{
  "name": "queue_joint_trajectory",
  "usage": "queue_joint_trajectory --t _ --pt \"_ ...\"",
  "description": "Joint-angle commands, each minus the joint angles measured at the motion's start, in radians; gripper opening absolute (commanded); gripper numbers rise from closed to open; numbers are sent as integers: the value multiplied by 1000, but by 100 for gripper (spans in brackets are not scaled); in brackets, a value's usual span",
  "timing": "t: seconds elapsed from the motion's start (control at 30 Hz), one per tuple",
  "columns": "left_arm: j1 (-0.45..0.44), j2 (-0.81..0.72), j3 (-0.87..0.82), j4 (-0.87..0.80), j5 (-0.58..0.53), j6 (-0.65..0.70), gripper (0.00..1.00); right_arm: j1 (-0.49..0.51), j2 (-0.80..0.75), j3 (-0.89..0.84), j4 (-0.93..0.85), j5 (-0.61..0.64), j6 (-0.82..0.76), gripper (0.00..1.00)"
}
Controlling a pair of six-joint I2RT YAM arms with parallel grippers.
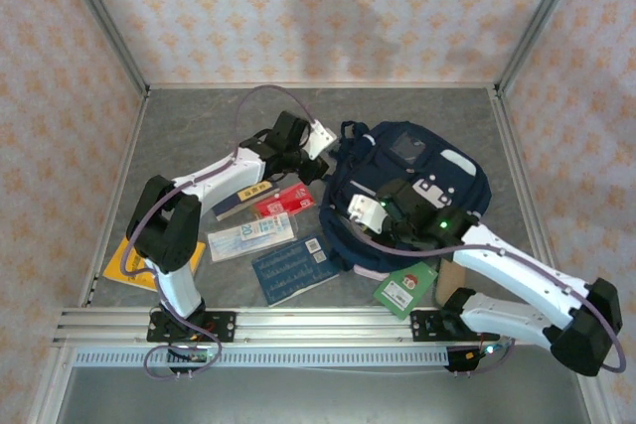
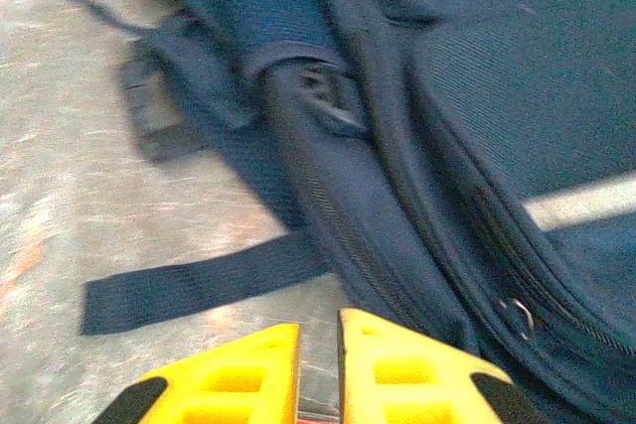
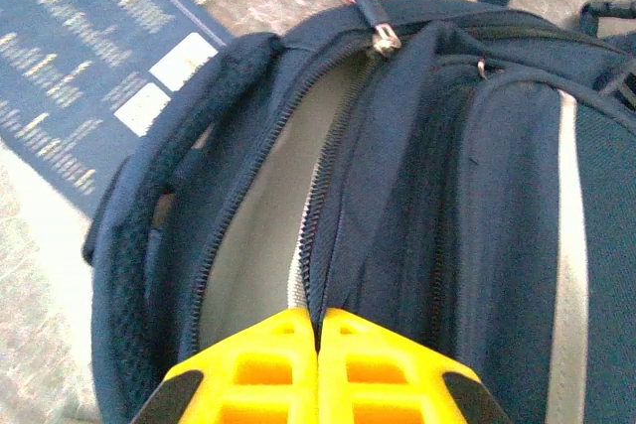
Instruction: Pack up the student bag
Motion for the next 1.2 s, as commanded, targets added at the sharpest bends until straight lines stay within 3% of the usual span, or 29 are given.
queue_joint_trajectory --t 0.0,0.17,0.23,0.3,0.37,0.5,0.57,0.63,0.77,0.87,1.17 --pt "27 -76 17 33 -161 -289 18 -34 118 51 141 110 110 0" --pt "20 -101 94 -194 -210 -406 18 -109 284 159 235 170 199 4" --pt "18 -142 79 -232 -229 -444 19 -113 260 184 244 149 243 28" --pt "18 -181 54 -249 -208 -472 21 -109 192 185 213 137 311 37" --pt "16 -206 31 -257 -160 -504 23 -107 102 179 125 155 430 33" --pt "-27 -242 6 -309 -163 -526 26 -104 -5 223 -280 231 757 0" --pt "-63 -261 -1 -334 -207 -523 26 -75 -28 216 -425 278 932 0" --pt "-88 -272 -7 -349 -217 -525 27 -48 -48 168 -464 213 1039 0" --pt "-96 -271 -8 -367 -217 -555 28 -38 58 82 -563 213 1265 0" --pt "-96 -241 14 -376 -217 -587 39 -47 170 9 -525 164 1360 0" --pt "-96 41 246 -393 -123 -698 72 -127 271 -133 -370 188 1524 0"
